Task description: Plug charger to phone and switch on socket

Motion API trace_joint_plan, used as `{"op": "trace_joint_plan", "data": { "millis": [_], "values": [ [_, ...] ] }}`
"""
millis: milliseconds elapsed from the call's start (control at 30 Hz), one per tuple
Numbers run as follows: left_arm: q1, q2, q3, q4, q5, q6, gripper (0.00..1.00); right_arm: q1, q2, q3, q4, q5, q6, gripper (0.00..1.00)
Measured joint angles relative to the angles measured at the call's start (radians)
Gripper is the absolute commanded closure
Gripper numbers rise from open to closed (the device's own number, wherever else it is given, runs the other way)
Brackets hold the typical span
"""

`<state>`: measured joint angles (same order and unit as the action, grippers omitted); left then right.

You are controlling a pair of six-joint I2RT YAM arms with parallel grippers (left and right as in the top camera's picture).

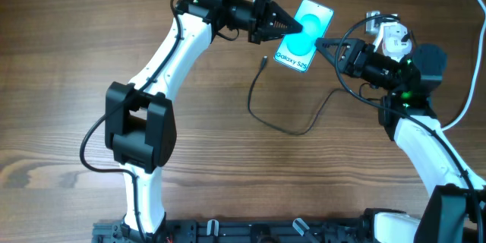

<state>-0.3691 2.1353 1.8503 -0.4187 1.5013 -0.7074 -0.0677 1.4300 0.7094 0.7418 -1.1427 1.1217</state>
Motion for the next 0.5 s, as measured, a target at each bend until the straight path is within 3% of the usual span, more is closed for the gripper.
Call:
{"op": "trace_joint_plan", "data": {
  "millis": [33, 100, 133, 367, 500],
  "values": [
    [-0.004, 0.0, 0.0, 0.0, 0.0, 0.0, 0.96, 0.0, 0.0, 0.0, 0.0, 0.002, 0.0, 0.71],
    [-0.005, 0.0, 0.0, 0.0, 0.0, 0.0, 0.96, 0.0, 0.0, 0.0, 0.0, 0.003, 0.004, 0.84],
    [-0.005, 0.0, 0.0, 0.0, -0.003, 0.0, 0.96, 0.0, 0.0, 0.0, 0.0, 0.003, 0.007, 0.96],
    [-0.008, 0.0, 0.0, 0.015, -0.015, 0.059, 0.96, 0.0, 0.001, 0.0, -0.008, 0.006, 0.082, 0.96],
    [-0.009, 0.0, 0.0, 0.013, -0.015, 0.059, 0.87, 0.0, 0.001, 0.0, -0.008, 0.006, 0.082, 0.95]
  ]
}}
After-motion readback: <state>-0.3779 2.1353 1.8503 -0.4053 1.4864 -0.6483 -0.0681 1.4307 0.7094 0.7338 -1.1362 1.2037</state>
